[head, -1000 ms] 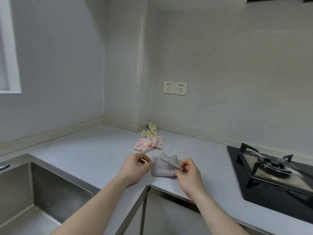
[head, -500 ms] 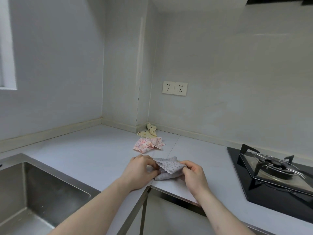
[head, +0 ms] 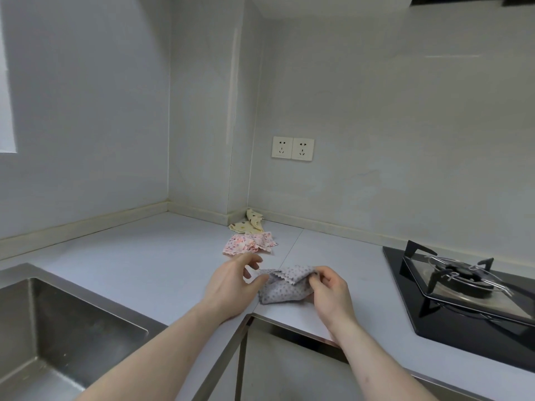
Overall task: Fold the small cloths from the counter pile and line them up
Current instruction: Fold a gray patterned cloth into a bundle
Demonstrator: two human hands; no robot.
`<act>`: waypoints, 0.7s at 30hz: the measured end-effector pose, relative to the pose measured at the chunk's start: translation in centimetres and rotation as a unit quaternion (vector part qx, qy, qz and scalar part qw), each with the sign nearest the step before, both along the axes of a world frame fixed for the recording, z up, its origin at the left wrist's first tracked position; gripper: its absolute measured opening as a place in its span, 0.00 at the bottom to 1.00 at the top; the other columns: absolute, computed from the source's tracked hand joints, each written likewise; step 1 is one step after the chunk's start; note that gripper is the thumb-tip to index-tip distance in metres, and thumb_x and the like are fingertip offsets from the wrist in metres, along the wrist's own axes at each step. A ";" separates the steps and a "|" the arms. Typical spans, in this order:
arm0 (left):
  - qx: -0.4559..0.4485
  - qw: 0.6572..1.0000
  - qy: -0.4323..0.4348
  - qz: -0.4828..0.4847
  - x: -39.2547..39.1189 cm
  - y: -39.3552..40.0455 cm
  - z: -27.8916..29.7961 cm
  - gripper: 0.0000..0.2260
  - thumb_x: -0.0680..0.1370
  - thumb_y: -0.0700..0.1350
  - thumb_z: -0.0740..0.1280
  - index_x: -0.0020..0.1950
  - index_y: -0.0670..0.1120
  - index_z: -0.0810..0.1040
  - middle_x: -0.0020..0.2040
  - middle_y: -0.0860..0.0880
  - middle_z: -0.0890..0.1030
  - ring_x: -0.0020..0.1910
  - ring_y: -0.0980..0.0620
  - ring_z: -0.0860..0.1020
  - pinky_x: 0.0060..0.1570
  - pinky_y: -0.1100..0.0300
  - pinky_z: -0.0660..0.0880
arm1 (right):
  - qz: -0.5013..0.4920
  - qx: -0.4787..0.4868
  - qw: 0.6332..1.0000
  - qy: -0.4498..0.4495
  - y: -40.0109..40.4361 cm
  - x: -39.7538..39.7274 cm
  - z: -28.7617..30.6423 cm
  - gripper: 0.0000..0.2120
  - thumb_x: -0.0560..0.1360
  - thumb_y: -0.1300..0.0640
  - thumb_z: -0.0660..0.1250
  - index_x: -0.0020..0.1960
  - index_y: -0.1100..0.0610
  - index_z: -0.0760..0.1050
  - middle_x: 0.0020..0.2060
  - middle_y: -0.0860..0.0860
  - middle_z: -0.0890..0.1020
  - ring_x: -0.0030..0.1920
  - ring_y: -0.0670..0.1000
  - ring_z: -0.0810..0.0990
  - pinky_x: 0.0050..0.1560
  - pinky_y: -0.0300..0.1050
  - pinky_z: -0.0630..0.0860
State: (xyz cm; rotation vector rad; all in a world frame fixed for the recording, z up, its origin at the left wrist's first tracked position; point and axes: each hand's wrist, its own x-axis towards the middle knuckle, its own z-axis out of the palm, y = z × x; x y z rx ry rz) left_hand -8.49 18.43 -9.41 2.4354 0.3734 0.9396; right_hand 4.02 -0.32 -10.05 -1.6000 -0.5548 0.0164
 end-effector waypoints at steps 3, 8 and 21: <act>0.025 0.999 0.037 -0.021 0.2 0.0 -0.2 0.16 0.79 0.56 0.69 0.67 0.61 0.76 0.60 0.64 0.79 0.54 0.63 0.77 0.55 0.60 0.77 | 0.019 -0.022 1.000 -0.002 0.0 -0.3 0.2 0.14 0.80 0.63 0.63 0.44 0.50 0.84 0.42 0.48 0.87 0.51 0.54 0.84 0.58 0.63 0.81; 0.069 0.997 0.025 -0.025 0.4 -0.2 -0.4 0.06 0.79 0.54 0.71 0.54 0.59 0.83 0.53 0.62 0.81 0.53 0.61 0.77 0.54 0.58 0.77 | 0.060 -0.049 0.997 -0.004 0.2 -0.9 0.7 0.13 0.73 0.50 0.63 0.43 0.56 0.83 0.41 0.52 0.86 0.50 0.56 0.83 0.57 0.62 0.80; 0.087 0.994 0.006 -0.065 0.4 -0.3 -0.2 0.13 0.80 0.50 0.70 0.64 0.61 0.83 0.64 0.67 0.80 0.67 0.63 0.74 0.68 0.62 0.72 | 0.061 -0.067 0.996 -0.004 0.1 -1.7 1.0 0.28 0.72 0.35 0.61 0.45 0.61 0.79 0.38 0.52 0.82 0.42 0.48 0.77 0.46 0.48 0.73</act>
